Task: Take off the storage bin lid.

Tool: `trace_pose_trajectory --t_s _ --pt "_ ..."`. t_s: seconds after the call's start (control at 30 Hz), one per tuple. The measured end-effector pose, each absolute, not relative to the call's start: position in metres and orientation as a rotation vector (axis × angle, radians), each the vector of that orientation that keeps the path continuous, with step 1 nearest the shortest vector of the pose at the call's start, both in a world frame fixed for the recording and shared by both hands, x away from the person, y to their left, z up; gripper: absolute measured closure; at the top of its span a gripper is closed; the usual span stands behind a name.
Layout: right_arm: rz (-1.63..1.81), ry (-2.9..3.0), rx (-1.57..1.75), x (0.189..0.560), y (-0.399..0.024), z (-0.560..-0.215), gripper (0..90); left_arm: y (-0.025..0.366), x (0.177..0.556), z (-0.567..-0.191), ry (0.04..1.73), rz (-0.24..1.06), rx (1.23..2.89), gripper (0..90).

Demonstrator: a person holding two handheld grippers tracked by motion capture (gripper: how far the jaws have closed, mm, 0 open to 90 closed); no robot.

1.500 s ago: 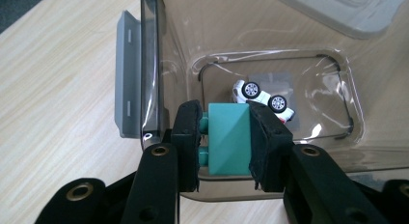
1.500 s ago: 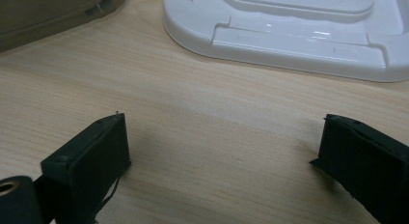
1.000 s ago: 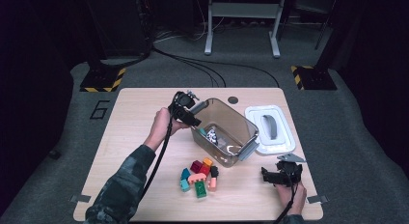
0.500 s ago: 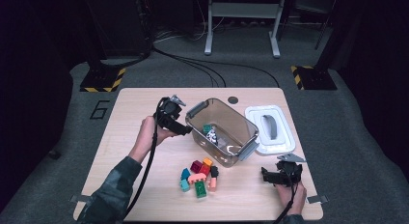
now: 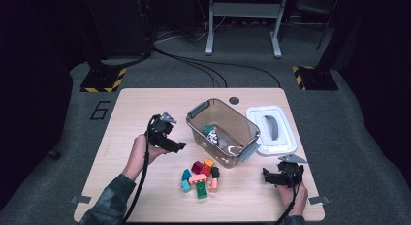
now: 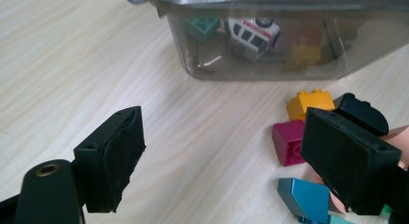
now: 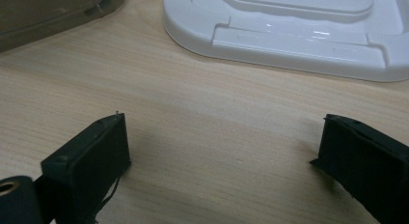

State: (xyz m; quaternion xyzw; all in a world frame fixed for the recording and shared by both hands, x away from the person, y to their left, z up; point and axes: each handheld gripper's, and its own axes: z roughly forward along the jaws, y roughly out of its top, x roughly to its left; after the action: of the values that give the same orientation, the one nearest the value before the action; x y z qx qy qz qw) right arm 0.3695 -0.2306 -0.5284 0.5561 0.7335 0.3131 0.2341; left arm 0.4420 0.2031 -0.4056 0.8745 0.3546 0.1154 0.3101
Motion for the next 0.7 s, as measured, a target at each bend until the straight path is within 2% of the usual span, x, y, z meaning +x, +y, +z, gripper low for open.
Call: trace_pose_trajectory --t_s 0.7 --pt "0.859 2.012 1.528 0.369 -0.231 -0.528 3.0 0.196 0.413 -0.453 0.921 0.224 2.335 15.1"
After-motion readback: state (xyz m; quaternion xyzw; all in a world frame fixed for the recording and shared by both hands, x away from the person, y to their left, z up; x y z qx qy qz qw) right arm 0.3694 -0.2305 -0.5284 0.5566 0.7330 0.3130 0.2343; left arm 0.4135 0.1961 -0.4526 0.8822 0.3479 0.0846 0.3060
